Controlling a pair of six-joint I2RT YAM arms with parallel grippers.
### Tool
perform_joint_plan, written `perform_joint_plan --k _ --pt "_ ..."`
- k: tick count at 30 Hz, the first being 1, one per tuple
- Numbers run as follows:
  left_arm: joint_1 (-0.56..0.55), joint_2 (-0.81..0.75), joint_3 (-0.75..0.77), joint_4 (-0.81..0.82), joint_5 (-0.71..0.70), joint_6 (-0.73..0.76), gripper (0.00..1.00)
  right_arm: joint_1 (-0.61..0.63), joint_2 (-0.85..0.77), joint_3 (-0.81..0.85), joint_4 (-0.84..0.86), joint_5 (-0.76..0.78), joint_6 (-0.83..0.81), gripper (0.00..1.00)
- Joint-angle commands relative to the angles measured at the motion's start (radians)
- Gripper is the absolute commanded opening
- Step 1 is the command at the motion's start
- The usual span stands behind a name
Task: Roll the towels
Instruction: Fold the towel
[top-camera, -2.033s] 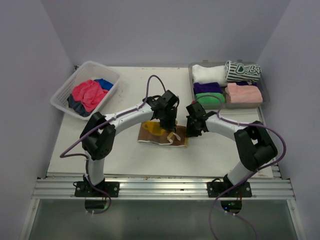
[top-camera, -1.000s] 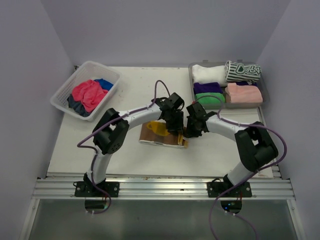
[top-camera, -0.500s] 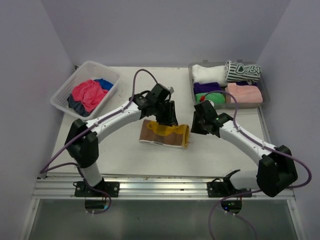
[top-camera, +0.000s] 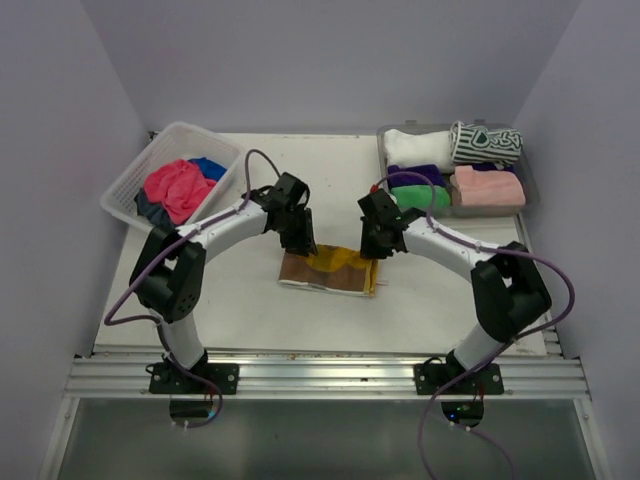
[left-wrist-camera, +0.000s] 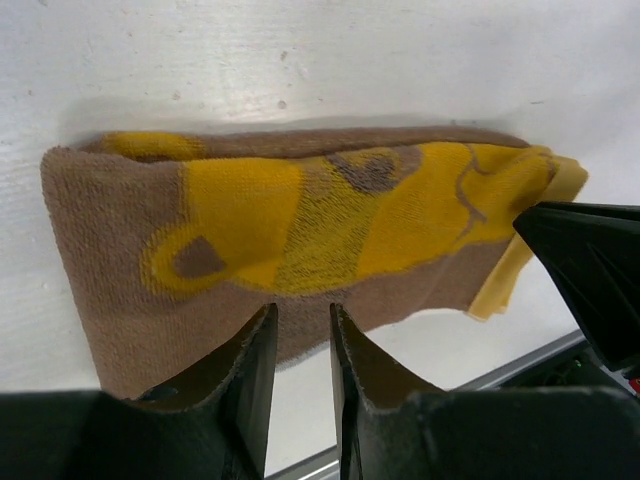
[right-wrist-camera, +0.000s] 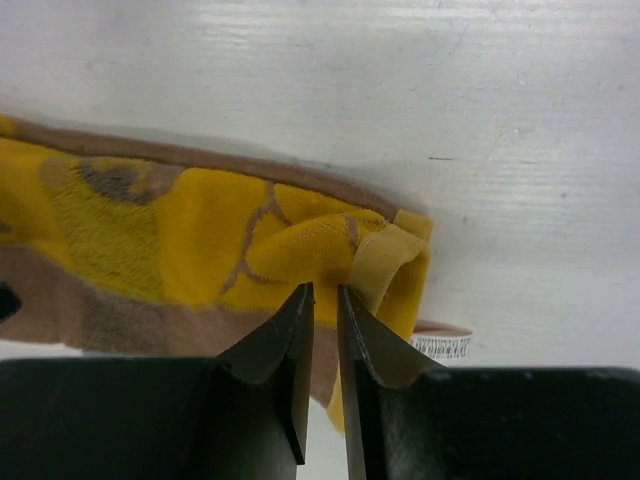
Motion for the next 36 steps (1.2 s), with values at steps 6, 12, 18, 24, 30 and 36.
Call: perform_joint_plan --k 6,12,18,24,30,36 --pt "0.040 0.104 -0.054 0.068 -0.014 0.069 0.26 -0.040 0.101 -0.036 0.039 0.071 -0.018 0.18" --pt "0.042 -0.029 -0.052 0.044 0.031 0.084 0.26 -0.040 -0.057 -0.023 0.010 0.054 -0.041 0.19" --pt "0.042 -0.060 -0.115 0.054 0.017 0.082 0.27 -0.039 -0.134 -0.083 -0.001 0.018 -0.024 0.20" --pt "0.043 0.006 -0.161 0.078 0.060 0.078 0.23 -0.039 -0.053 -0.187 0.075 -0.031 -0.001 0.15" --pt "0.051 -0.014 0.003 -0.028 -0.048 0.128 0.27 -0.039 -0.146 -0.118 -0.019 0.044 -0.051 0.17" --pt "0.065 0.130 0.125 -0.015 -0.045 0.141 0.27 -0.039 -0.108 -0.060 -0.050 0.035 -0.042 0.16"
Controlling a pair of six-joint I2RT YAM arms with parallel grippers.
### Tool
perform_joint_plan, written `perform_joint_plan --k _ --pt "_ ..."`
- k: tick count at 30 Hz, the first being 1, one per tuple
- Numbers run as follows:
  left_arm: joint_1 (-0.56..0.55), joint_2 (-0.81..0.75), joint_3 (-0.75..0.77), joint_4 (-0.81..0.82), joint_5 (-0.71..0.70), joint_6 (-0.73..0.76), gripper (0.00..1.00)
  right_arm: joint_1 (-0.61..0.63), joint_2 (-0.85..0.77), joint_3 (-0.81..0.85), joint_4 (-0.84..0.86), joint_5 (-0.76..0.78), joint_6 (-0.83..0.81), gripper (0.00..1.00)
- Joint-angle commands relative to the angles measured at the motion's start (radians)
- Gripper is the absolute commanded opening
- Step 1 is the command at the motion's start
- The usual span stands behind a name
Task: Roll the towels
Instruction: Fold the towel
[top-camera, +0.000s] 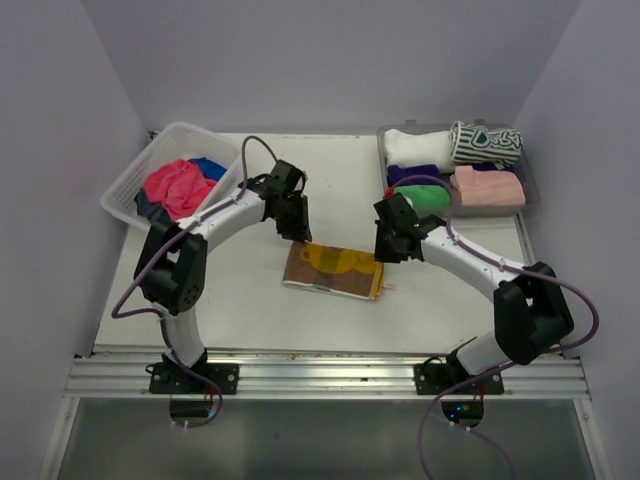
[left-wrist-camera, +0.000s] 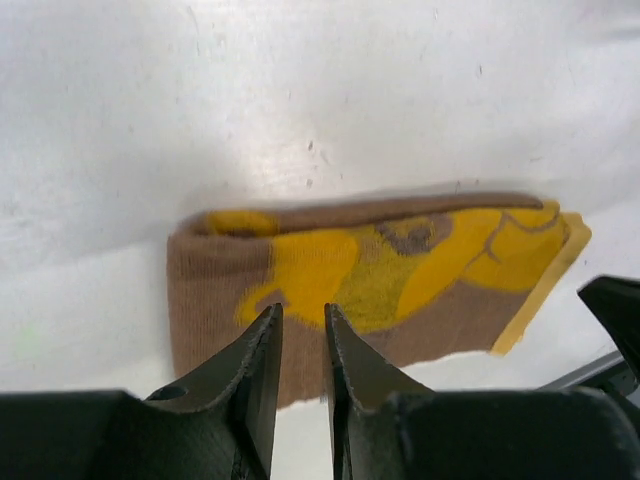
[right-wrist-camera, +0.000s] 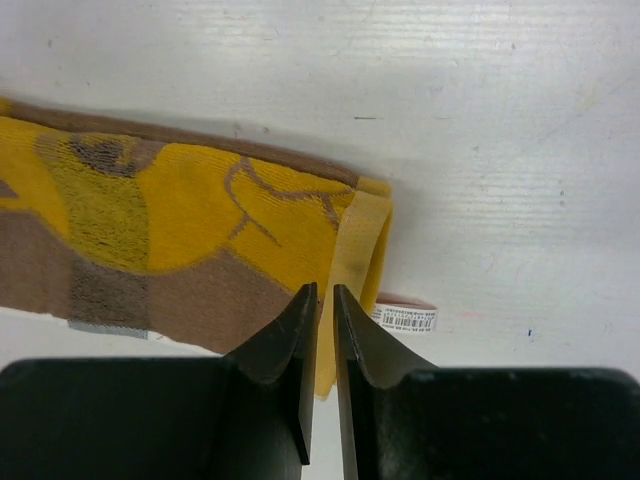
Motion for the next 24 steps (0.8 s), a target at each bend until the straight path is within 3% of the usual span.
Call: perform_joint_plan --k 1,4,8,14,20,24 --pt "0.012 0.133 0.071 -0.003 -0.022 0.045 0.26 -0.002 0.014 0.043 -0.028 0.009 -0.005 0.15" --pt "0.012 0.207 0.119 -0.025 -0.049 0.056 0.24 0.002 0.007 0.014 -0.022 -0.026 0.015 0.14" --pt "0.014 0.195 0.013 0.023 -0.063 0.042 0.24 0.051 -0.032 -0.076 0.007 -0.034 0.064 0.17" --pt "0.014 0.045 -0.168 0.054 -0.100 0.005 0.23 0.062 0.091 -0.084 0.055 -0.020 0.061 0.17" --pt "0.008 -0.219 -0.438 0.060 -0.080 -0.056 0.24 0.053 0.340 0.179 0.000 0.061 -0.041 0.17" --pt "-0.038 -0.366 -0.536 0.040 -0.045 -0.103 0.25 0.038 0.520 0.505 -0.078 0.094 -0.133 0.17"
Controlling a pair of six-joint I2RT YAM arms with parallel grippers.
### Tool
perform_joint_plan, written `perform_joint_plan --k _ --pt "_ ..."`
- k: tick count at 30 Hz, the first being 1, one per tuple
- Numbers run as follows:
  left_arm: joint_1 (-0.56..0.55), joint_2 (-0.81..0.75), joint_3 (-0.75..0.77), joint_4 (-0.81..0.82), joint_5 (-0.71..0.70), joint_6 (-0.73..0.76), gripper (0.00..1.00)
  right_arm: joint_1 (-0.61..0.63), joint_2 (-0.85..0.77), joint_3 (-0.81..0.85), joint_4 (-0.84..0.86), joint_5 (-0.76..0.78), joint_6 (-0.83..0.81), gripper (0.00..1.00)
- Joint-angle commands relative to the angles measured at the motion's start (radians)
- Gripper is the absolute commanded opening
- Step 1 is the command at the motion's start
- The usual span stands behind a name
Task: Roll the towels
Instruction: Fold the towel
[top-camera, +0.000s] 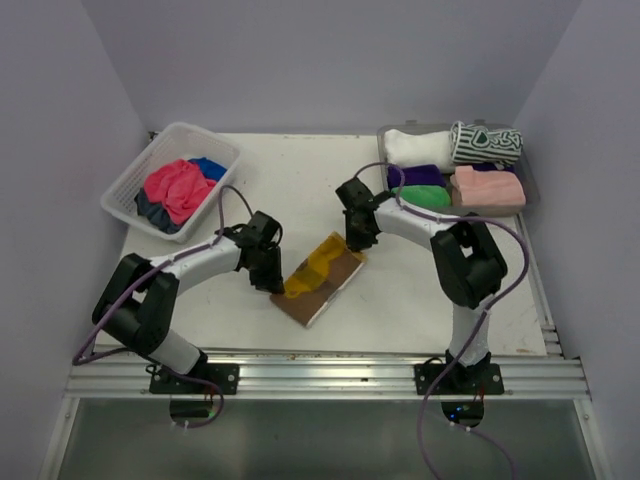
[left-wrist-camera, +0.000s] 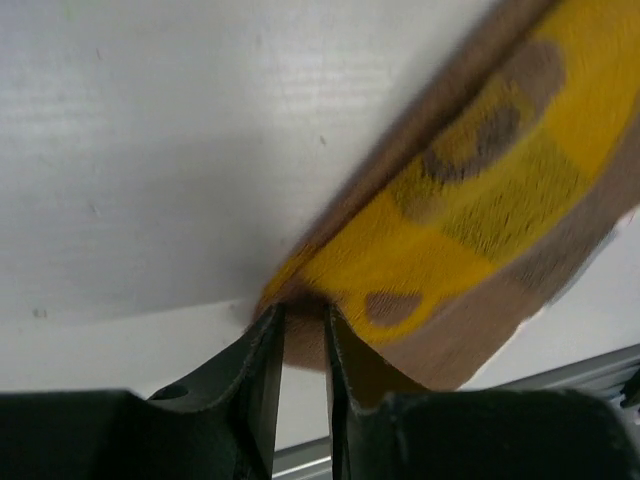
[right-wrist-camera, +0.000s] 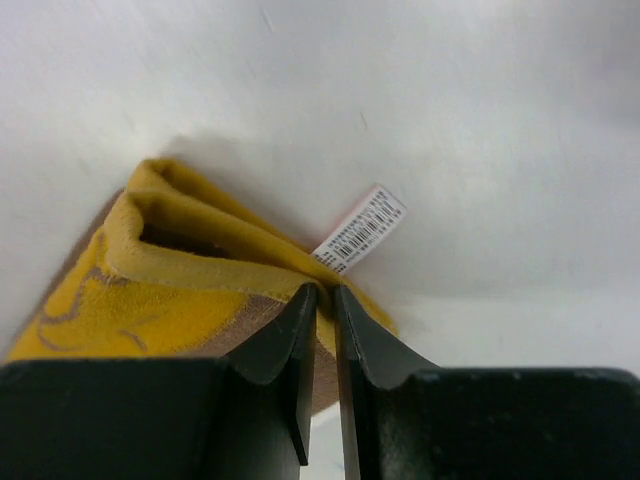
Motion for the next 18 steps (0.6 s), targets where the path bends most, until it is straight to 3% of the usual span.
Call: perform_joint_plan --k 1,4,8,13,18 --pt "-0.048 -0.119 -0.040 -0.050 0.011 -0.051 0.27 -0.018 0.129 0.231 -0.049 0.071 -0.105 0.17" --pt "-0.055 -0.188 -0.012 -0.090 0.008 -0.048 0.29 -0.018 0.173 0.367 -0.054 0.012 -0.138 0.18" --pt "-0.055 -0.208 0.078 -0.126 -0.029 -0.014 0.31 -0.006 0.085 0.355 -0.020 -0.047 -0.135 0.21" --pt "-0.055 -0.106 0.163 -0.046 -0.008 0.024 0.29 0.004 -0.091 0.148 0.035 -0.064 -0.058 0.22" --pt "-0.055 0.106 0.356 -0.004 0.026 0.070 0.27 0.034 -0.286 -0.093 0.090 -0.105 0.058 0.21"
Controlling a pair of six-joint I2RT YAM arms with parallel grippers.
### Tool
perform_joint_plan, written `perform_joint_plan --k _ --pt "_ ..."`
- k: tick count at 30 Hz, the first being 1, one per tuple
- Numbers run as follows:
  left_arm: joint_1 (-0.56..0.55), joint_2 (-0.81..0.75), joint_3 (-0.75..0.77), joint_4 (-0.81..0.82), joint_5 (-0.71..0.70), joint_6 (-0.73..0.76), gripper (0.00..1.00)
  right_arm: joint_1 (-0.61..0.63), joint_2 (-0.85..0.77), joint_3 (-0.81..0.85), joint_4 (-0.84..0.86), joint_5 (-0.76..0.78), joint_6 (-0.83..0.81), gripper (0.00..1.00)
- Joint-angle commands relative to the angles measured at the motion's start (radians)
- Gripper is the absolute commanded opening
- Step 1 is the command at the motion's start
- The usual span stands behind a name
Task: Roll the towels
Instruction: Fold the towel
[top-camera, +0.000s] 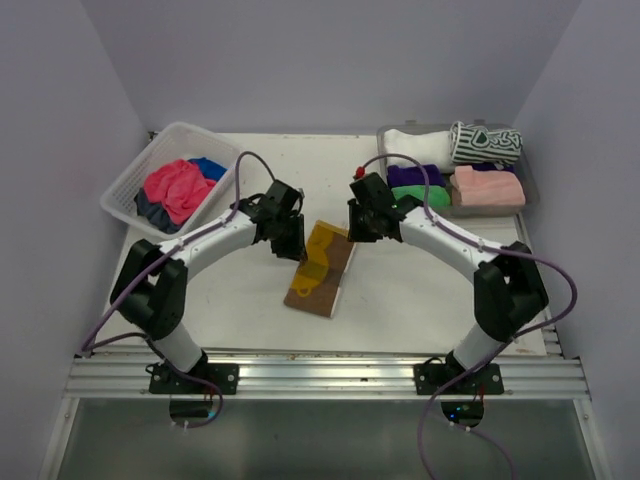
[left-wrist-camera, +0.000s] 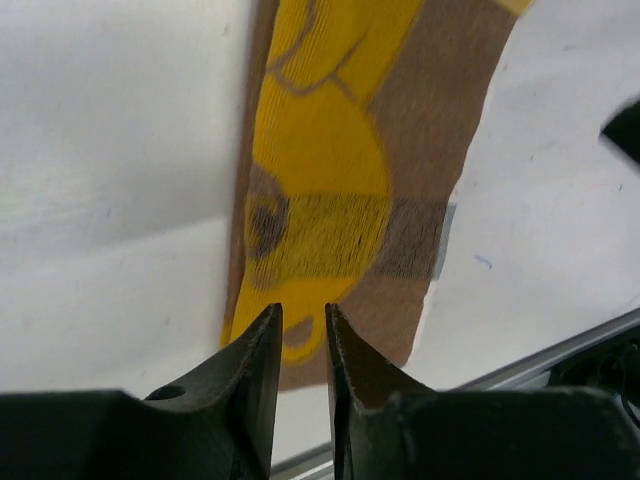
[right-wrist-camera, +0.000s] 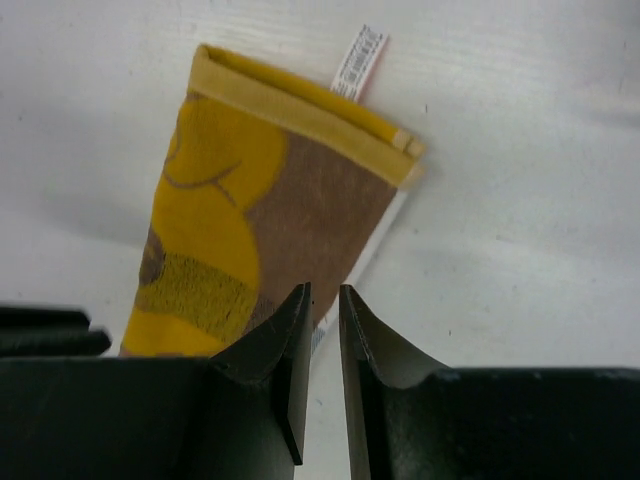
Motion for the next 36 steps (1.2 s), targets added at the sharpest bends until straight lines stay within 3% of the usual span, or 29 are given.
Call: perform_joint_plan --k 1,7,16,24,28,36 --pt "0.003 0.130 0.123 0.068 0.035 0.053 0.27 0.039 -0.126 -0.134 0.060 -0.049 0.106 0.21" --pt "0.004 0.195 0.127 0.114 0.090 0.067 0.26 0.213 -0.232 -0.274 0.114 -0.034 0.215 0.22" --pt "0.009 0.285 0.088 0.106 0.024 0.055 0.26 0.256 -0.045 -0.305 0.150 -0.028 0.200 0.20" --pt "0.009 0.135 0.012 0.071 0.012 0.049 0.28 0.256 -0.040 -0.294 0.062 0.092 0.145 0.20" --pt "0.006 0.022 0.002 0.036 0.012 0.056 0.32 0.256 -0.117 -0.267 0.018 0.118 0.141 0.20" --pt "-0.023 -0.198 -0.178 0.033 0.060 -0.013 0.35 0.341 -0.281 -0.326 0.038 0.121 0.253 0.25"
